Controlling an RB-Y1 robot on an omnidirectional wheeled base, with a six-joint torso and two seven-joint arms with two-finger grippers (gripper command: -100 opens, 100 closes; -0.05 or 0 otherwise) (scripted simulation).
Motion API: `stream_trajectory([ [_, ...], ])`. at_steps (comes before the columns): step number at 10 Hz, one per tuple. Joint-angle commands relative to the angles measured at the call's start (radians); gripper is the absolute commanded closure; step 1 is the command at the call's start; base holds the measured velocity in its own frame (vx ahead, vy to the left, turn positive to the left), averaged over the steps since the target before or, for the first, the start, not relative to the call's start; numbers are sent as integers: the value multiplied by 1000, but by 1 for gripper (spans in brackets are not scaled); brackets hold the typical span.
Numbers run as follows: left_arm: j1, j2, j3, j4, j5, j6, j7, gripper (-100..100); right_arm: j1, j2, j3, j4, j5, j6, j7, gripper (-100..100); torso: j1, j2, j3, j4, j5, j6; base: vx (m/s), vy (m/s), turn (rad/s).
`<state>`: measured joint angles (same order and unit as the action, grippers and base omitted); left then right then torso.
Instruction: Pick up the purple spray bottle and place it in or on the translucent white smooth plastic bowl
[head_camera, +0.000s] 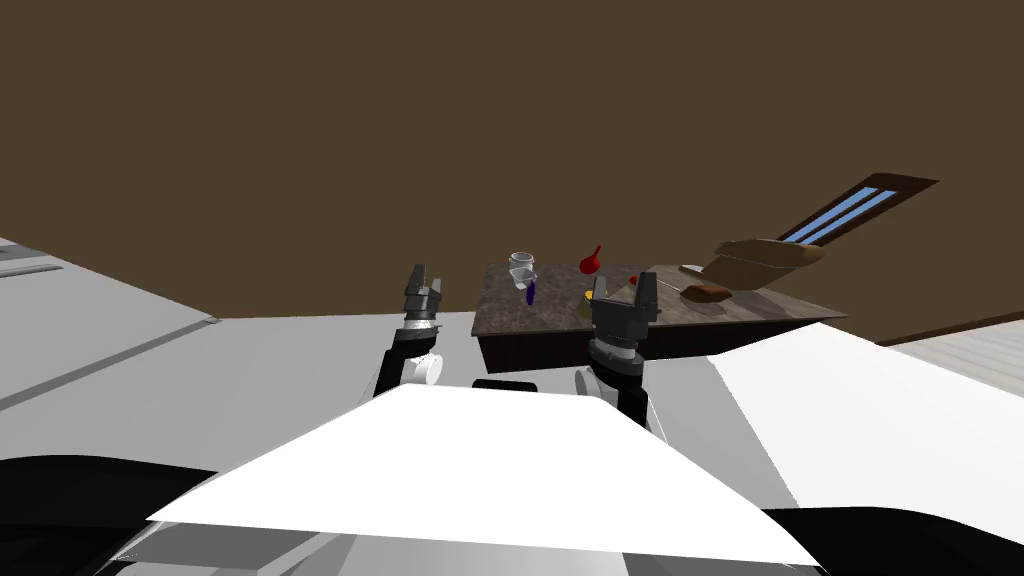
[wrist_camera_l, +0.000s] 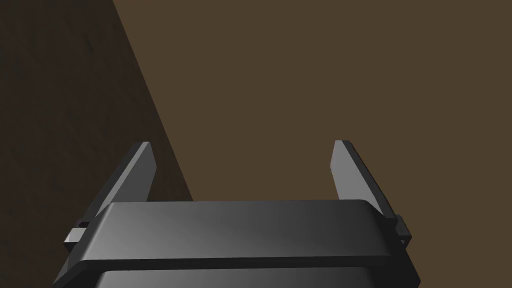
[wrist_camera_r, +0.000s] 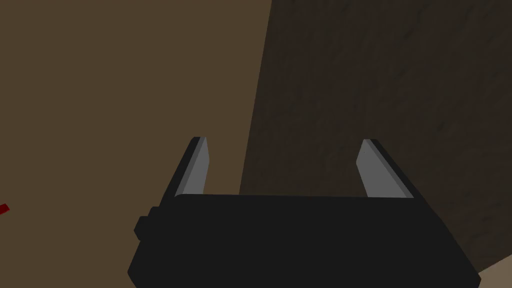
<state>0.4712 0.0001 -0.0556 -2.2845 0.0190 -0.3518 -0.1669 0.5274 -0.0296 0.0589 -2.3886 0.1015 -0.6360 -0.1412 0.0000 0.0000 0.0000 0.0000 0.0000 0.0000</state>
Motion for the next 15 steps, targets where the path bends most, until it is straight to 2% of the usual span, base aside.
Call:
stream_trajectory([
  [1,0,0,0,0,0,0,0,0,-4,-35,-6,19,7,10,7,-100,0,0,0,0,0,0,-2,16,65],
  [7,0,0,0,0,0,0,0,0,-29,-138,-37,122,48,65,45,-100,3,0,0,0,1,0,-5,44,80],
  [15,0,0,0,0,0,0,0,0,-78,-285,-100,325,132,175,121,-100,4,0,0,0,1,0,0,67,121],
])
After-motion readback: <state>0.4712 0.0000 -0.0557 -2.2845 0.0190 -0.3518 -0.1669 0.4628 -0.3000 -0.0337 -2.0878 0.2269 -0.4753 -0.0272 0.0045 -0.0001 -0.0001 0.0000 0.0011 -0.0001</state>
